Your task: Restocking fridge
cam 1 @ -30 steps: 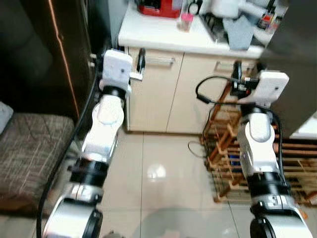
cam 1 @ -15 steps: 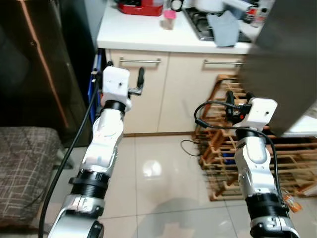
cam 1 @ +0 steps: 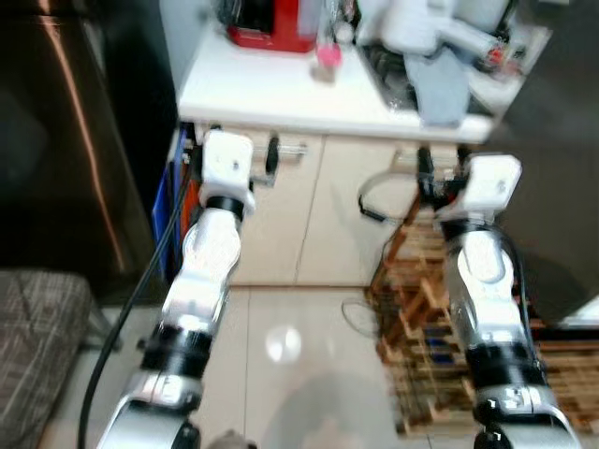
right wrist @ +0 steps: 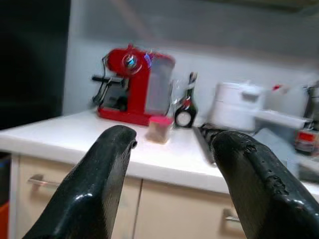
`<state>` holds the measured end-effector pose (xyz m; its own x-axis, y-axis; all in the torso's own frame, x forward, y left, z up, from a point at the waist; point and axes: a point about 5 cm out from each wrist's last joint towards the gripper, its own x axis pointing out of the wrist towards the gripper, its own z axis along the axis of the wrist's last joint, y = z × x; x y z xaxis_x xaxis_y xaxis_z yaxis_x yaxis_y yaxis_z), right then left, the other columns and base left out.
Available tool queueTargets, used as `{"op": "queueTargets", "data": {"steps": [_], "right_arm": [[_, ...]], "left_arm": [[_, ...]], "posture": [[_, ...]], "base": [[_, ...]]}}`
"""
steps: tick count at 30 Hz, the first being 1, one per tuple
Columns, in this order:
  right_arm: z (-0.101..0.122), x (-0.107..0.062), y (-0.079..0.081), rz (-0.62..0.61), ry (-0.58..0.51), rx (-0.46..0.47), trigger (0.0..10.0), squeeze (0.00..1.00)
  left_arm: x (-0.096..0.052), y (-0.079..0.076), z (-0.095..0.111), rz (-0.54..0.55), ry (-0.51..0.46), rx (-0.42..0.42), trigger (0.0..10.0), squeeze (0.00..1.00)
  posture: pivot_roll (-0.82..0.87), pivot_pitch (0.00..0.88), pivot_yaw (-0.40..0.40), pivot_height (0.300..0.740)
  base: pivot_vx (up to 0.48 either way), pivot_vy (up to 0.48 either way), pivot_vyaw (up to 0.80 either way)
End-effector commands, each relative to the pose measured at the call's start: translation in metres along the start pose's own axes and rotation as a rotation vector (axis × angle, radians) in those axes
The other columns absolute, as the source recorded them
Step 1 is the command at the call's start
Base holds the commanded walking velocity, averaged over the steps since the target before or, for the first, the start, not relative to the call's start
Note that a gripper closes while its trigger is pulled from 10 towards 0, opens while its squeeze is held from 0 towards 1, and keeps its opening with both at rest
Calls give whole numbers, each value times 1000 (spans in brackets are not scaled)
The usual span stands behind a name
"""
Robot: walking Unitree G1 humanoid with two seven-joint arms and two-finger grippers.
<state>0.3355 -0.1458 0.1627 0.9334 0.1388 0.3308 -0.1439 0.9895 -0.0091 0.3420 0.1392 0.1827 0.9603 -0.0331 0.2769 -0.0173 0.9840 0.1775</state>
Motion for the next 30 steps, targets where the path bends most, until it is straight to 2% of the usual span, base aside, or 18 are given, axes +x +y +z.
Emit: {"op": "queueTargets", "data": {"steps": [1,11,12,21,30], "right_arm": [[-9,-6,-15,-43,53,-5,10000,0],[-12,-5,-8,-25,56,12,10000,0],[-13,-5,-8,-37,58,23,10000,1000],[-15,-1,0,-9,67,76,10000,1000],[-15,1,2,-4,60,81,10000,1000]], "left_arm": [[3,-11,6,-30,-14,-12,10000,0],[5,-10,7,-26,-22,-9,10000,0],[6,-10,8,-26,-24,-9,10000,0],[7,-12,10,-24,-29,-17,10000,0],[8,-11,11,-22,-34,-14,10000,0]], "posture": [[37,0,-87,740],[33,0,-77,740],[33,0,-77,740],[37,0,-78,740],[38,0,-71,740]], "base": [[480,0,0],[480,0,0],[480,0,0],[480,0,0],[480,0,0]]}}
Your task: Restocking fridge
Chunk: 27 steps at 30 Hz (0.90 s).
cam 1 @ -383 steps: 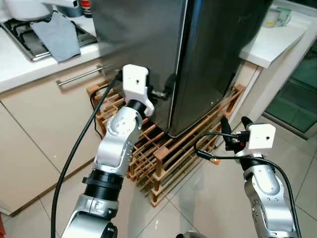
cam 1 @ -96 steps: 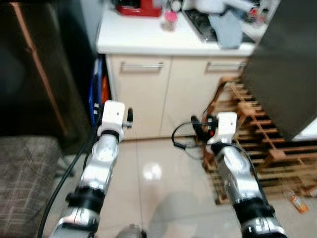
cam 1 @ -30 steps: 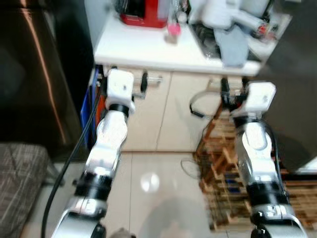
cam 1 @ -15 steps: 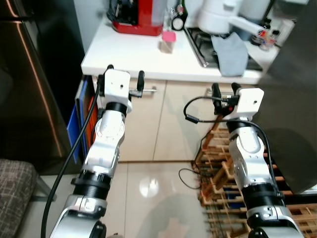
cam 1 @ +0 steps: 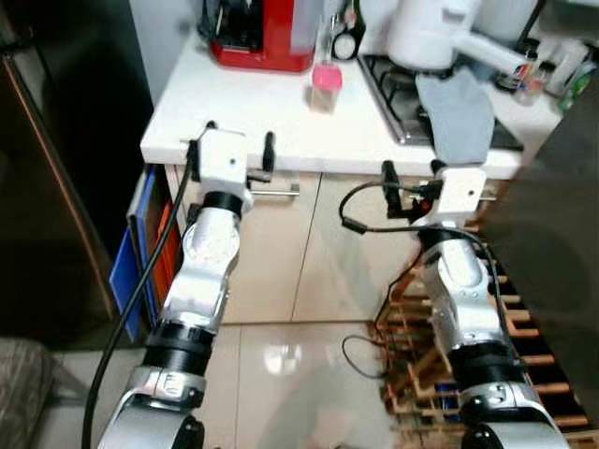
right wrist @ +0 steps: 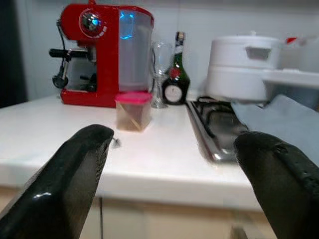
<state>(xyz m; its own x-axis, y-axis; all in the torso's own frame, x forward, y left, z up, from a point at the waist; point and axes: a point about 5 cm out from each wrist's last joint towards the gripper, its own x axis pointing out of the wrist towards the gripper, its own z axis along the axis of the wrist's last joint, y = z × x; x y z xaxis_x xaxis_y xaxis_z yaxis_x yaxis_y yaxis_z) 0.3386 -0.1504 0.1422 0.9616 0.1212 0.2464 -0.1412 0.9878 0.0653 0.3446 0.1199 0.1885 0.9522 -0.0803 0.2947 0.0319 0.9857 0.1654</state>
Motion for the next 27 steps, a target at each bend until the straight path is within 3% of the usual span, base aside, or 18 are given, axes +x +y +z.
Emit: {"op": "queueTargets", "data": {"steps": [1,17,27], "right_arm": [[5,5,7,22,-29,9,10000,1000],[20,11,17,49,-105,19,10000,1000],[62,26,26,65,-238,74,10000,1000]], "left_arm": [[3,7,3,21,-8,13,10000,0],[3,8,4,19,-14,20,10000,0],[3,6,6,12,-21,24,10000,0]], "posture": [[38,0,-71,740],[43,0,-71,740],[41,0,-68,740]], "base": [[480,0,0],[480,0,0],[480,0,0]]}}
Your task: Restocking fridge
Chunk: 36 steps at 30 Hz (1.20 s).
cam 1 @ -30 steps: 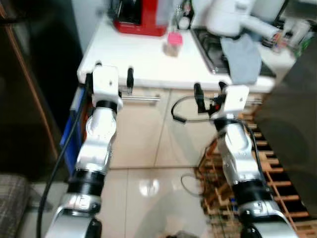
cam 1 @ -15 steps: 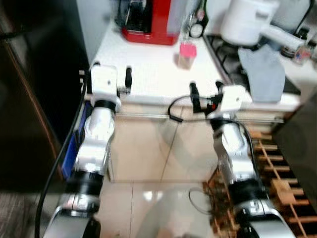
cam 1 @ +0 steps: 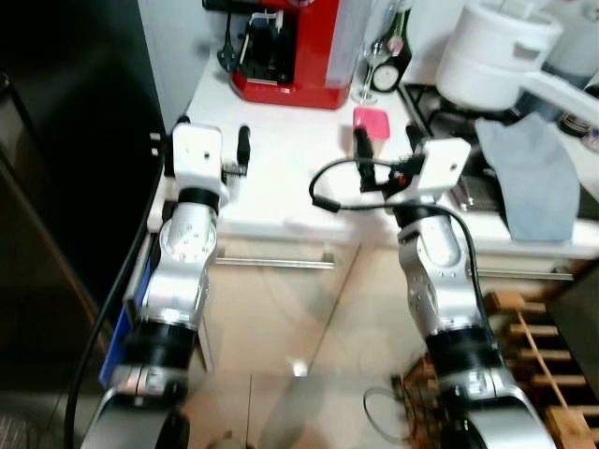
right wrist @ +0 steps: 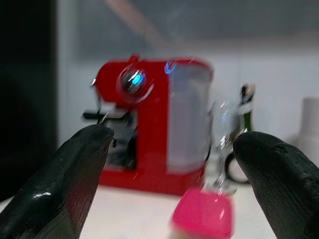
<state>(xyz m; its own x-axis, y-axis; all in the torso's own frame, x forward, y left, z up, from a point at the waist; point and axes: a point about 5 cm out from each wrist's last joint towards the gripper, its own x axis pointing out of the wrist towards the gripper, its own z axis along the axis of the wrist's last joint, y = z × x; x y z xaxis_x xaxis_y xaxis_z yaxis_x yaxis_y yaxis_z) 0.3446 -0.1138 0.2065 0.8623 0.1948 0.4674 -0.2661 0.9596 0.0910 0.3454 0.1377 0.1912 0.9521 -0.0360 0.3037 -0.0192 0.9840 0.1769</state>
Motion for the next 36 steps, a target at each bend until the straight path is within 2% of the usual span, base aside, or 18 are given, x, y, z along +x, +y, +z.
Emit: {"op": "queueTargets", "data": {"steps": [1,2,4,5,6,10,12,13,15,17,23,27,29,30,36], "right_arm": [[6,0,-13,-46,-11,-2,10000,1000],[8,3,-13,-50,-12,1,10000,1000],[10,11,-10,-28,10,-75,10000,1000],[12,14,-7,-6,14,-84,10000,447],[14,18,-6,0,22,-77,10000,0],[17,23,-6,-22,46,-9,10000,0],[16,25,-7,-62,66,66,10000,0],[16,25,-7,-62,66,66,10000,0],[9,26,-12,-168,121,162,10000,0],[3,26,-14,-222,168,182,10000,0],[-9,27,-10,-261,256,127,10000,0],[-20,27,-3,-254,344,21,10000,0],[-22,27,-3,-252,364,1,10000,0],[-29,25,-4,-260,407,-24,10000,0],[-46,17,-6,-279,502,-52,10000,0]], "left_arm": [[3,-12,7,-33,-20,-3,10000,0],[3,-12,7,-34,-21,-3,10000,0],[3,-12,7,-37,-23,-13,10000,0],[3,-13,8,-44,-28,-31,10000,0],[2,-14,10,-53,-42,-33,10000,0],[1,-17,12,-63,-52,-17,10000,0],[1,-17,11,-64,-46,-16,10000,0],[1,-17,11,-64,-46,-16,10000,0],[1,-18,10,-70,-44,-18,10000,0],[0,-18,10,-74,-42,-19,10000,0],[-1,-20,9,-82,-36,-19,10000,0],[-1,-21,8,-83,-32,-18,10000,0],[-1,-21,8,-83,-30,-18,10000,0],[-2,-20,7,-81,-26,-16,10000,0],[-4,-20,3,-82,-6,-11,10000,0]], "posture": [[41,0,-68,740],[41,0,-69,740],[46,0,-71,740],[47,0,-72,740],[48,0,-72,740],[52,0,-73,740],[52,0,-73,740],[52,0,-73,740],[54,0,-75,740],[53,0,-75,740],[52,0,-77,740],[56,0,-83,740],[57,0,-85,740],[60,0,-87,740],[62,0,-89,740]], "base": [[480,0,0],[480,0,0],[480,0,0],[480,0,0],[0,0,0],[0,0,0],[0,0,0],[0,0,0],[0,0,0],[0,0,0],[0,0,0],[0,0,0],[0,0,0],[0,0,0],[0,0,0]]}}
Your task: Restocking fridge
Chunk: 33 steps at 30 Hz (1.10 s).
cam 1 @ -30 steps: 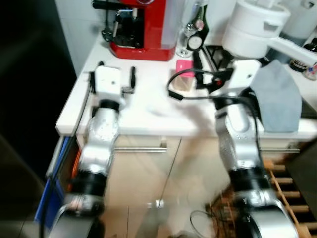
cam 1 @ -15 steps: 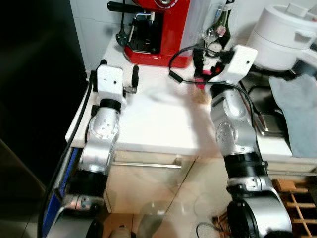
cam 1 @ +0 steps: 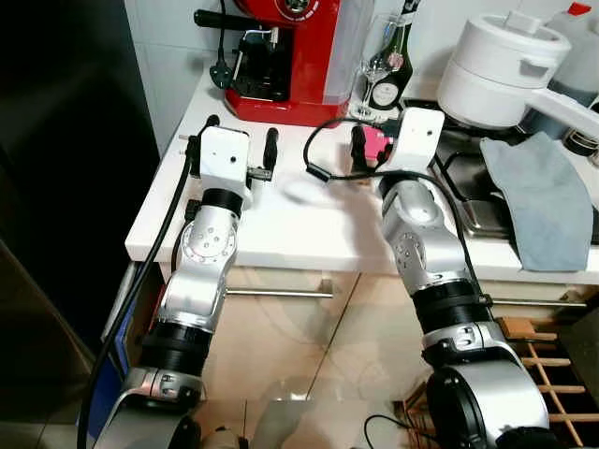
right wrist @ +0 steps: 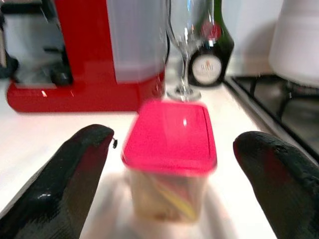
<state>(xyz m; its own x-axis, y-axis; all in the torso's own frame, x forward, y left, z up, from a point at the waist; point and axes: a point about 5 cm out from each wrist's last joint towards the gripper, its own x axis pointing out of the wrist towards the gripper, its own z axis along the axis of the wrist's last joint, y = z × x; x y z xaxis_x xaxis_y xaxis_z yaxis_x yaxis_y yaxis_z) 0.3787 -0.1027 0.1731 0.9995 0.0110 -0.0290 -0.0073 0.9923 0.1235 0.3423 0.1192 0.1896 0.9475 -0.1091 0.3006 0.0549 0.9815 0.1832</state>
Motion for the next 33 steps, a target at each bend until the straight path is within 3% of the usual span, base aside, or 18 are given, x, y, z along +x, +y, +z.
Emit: {"op": "queueTargets", "data": {"steps": [1,18,29,33], "right_arm": [[-2,2,-5,-22,25,-23,10000,0],[-14,16,-2,-41,122,-19,10000,0],[-18,22,-18,-104,182,3,10000,0],[-24,22,-16,-81,235,32,10000,0]], "left_arm": [[-1,-2,1,-9,6,5,10000,0],[-12,2,-3,6,30,13,10000,0],[-14,5,-4,8,48,23,10000,0],[-12,6,-3,5,50,28,10000,0]], "posture": [[63,0,-89,740],[102,0,-113,740],[98,0,-110,740],[98,0,-106,740]], "base": [[0,0,0],[0,0,0],[0,0,0],[0,0,0]]}}
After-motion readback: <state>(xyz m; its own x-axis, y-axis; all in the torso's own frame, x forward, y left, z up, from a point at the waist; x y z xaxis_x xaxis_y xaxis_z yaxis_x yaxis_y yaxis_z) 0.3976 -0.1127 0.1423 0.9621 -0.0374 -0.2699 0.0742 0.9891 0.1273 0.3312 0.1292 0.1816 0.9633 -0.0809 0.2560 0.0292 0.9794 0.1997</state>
